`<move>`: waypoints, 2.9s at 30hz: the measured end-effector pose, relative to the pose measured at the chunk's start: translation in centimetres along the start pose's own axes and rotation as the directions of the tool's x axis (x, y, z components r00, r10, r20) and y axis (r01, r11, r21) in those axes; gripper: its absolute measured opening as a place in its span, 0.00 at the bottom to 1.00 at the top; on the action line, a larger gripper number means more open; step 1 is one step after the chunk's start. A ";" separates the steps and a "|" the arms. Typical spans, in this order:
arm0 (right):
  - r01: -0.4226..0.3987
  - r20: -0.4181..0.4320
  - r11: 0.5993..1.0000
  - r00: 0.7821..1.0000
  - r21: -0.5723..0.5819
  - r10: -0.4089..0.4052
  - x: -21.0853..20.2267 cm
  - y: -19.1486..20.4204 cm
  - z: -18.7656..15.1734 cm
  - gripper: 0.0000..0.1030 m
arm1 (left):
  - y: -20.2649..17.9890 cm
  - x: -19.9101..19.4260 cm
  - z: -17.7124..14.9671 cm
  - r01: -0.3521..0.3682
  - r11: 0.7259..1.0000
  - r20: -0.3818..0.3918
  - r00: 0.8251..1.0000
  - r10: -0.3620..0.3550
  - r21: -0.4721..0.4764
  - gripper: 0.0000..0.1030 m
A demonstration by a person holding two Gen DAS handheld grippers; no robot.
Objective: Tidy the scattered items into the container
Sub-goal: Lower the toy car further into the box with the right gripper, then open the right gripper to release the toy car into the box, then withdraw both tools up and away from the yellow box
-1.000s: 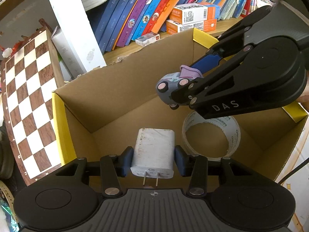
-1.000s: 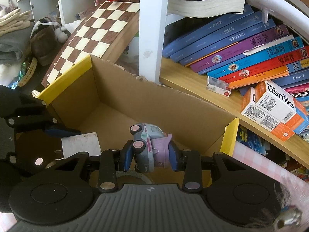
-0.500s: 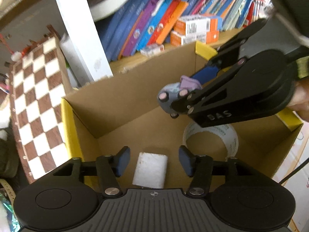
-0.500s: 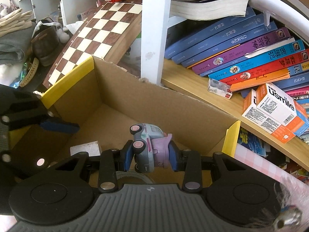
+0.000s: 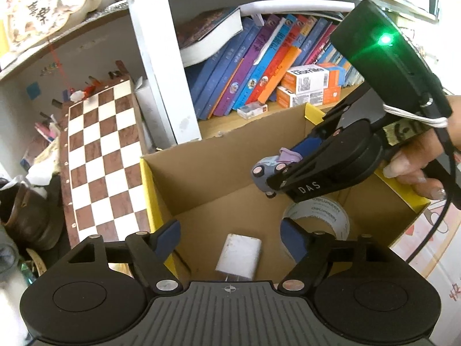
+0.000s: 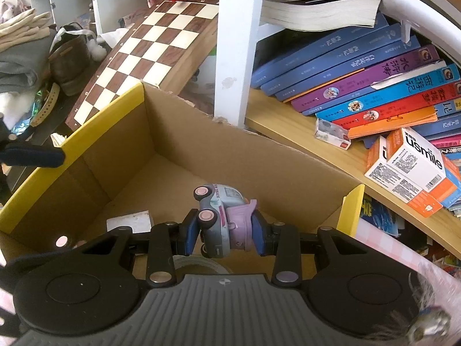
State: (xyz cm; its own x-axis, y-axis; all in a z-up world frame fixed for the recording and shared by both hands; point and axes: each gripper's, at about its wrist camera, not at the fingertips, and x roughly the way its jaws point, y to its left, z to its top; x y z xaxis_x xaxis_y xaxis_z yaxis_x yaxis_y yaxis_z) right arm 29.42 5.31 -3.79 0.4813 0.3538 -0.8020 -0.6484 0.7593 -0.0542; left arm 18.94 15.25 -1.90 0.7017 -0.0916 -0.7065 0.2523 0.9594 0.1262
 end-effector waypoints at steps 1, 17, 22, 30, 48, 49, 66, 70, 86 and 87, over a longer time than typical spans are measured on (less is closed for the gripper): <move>0.000 0.000 1.000 1.000 -0.002 0.000 0.0 0.1 0.0 0.34 | 0.0 -0.1 -0.1 0.000 1.000 0.002 1.000 0.000 -0.002 0.78; 0.029 -0.008 0.999 1.000 -0.017 -0.029 0.3 0.3 0.4 0.34 | 0.2 -1.2 -1.1 -0.015 1.000 0.008 1.000 0.015 -0.022 0.80; 0.034 -0.018 0.999 0.999 -0.015 -0.034 0.7 0.2 0.4 0.34 | 0.2 -1.1 -1.1 -0.010 0.999 0.012 1.000 0.011 -0.041 0.80; 0.034 -0.023 0.999 0.999 -0.010 -0.034 0.6 0.3 0.3 0.35 | 0.1 -1.3 -0.8 -0.007 0.999 0.018 1.000 0.008 -0.042 0.80; 0.052 0.060 0.999 0.997 0.010 -0.053 -5.0 0.5 -0.4 0.46 | -0.9 -3.5 -1.0 -0.002 0.999 0.055 0.998 0.005 -0.053 0.85; 0.054 0.066 0.998 0.996 0.013 -0.055 -5.5 0.5 -0.5 0.46 | -1.0 -3.6 -1.0 -0.001 0.999 0.056 0.998 0.004 -0.054 0.85; 0.072 0.157 0.994 0.984 0.080 -0.084 -13.8 2.7 -4.1 0.51 | -2.3 -7.7 -2.5 0.016 0.997 0.098 0.995 -0.008 -0.077 0.86; 0.075 0.168 0.992 0.981 0.103 -0.092 -15.3 3.1 -5.3 0.52 | -2.6 -8.5 -2.8 0.025 0.997 0.113 0.993 -0.017 -0.070 0.86; 0.094 0.147 0.980 0.982 0.178 -0.121 -17.3 3.9 -9.6 0.57 | -3.6 -10.1 -4.1 0.051 0.997 0.126 0.991 -0.043 -0.065 0.92; 0.094 0.146 0.979 0.982 0.182 -0.122 -17.3 3.9 -9.8 0.58 | -3.6 -10.1 -4.2 0.053 0.996 0.125 0.991 -0.045 -0.066 0.92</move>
State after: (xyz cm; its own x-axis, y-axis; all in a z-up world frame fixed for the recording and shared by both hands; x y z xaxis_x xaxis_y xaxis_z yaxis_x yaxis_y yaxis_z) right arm 12.77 -3.18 4.06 0.6374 0.3346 -0.6941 -0.4819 0.8760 -0.0202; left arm 8.13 13.81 1.88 0.7673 -0.1667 -0.6192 0.2447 0.9687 0.0424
